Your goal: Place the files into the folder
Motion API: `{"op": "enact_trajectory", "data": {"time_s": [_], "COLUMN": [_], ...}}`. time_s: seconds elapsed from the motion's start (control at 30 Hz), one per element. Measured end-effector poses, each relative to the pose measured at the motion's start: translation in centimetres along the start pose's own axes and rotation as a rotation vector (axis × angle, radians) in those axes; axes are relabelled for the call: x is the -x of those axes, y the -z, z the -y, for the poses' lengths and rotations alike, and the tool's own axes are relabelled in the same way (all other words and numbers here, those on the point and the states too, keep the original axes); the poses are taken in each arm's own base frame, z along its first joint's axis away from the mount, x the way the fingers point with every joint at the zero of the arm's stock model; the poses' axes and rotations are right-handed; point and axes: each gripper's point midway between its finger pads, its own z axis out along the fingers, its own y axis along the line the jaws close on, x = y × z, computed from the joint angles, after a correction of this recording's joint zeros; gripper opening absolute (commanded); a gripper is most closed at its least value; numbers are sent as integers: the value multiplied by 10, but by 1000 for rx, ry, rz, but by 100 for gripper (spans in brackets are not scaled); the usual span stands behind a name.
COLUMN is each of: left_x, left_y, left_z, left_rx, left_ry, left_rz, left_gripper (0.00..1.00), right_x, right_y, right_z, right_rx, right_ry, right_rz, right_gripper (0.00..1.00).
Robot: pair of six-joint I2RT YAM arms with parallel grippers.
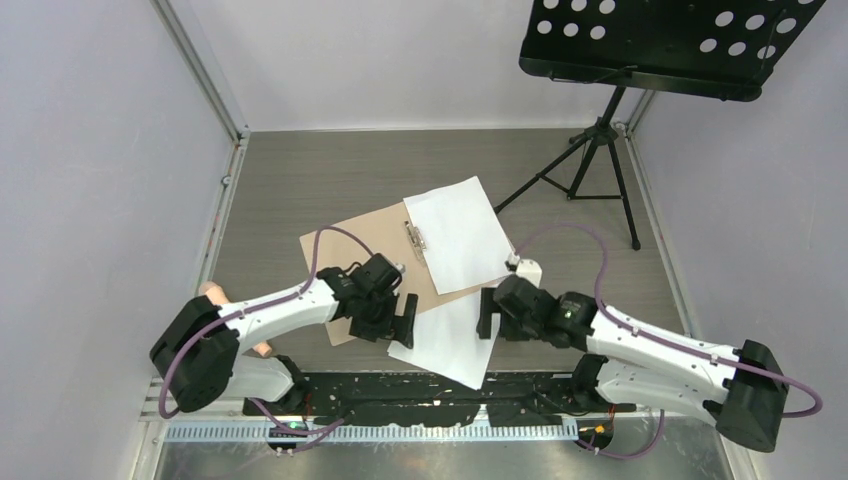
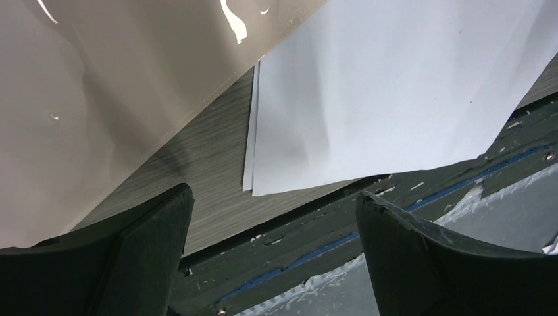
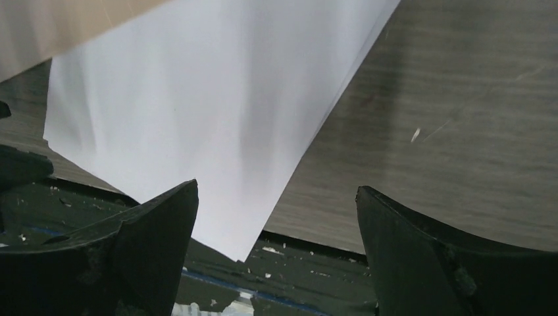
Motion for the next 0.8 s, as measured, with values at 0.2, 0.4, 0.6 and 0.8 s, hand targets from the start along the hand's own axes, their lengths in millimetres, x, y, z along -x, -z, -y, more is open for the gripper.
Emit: {"op": "enact_trajectory", "data": {"time_s": [0.2,0.4,0.6,0.8], "left_x": [-3,-6,-9,-11], "left_y": [-14,-21,-28,-33], "left_z": [0,16,32,42], "left_rx": [13,12,-5,-21], "left_ry": [-32,-86,-103,-99], "left_rz": [-33,-63,-72,-72], "left_gripper": [86,80,71,58], "right_x": [-47,-70,-89,-93], "right_y": [0,-2,-6,-8], "right_z": [-9,-28,-30,-44], "right_rx": [82,141,167,244], "right_ry": [-156,-262,-370,-475], "right_rz": [-49,-87,-114,-125], "right_gripper": [96,97,97,98]}}
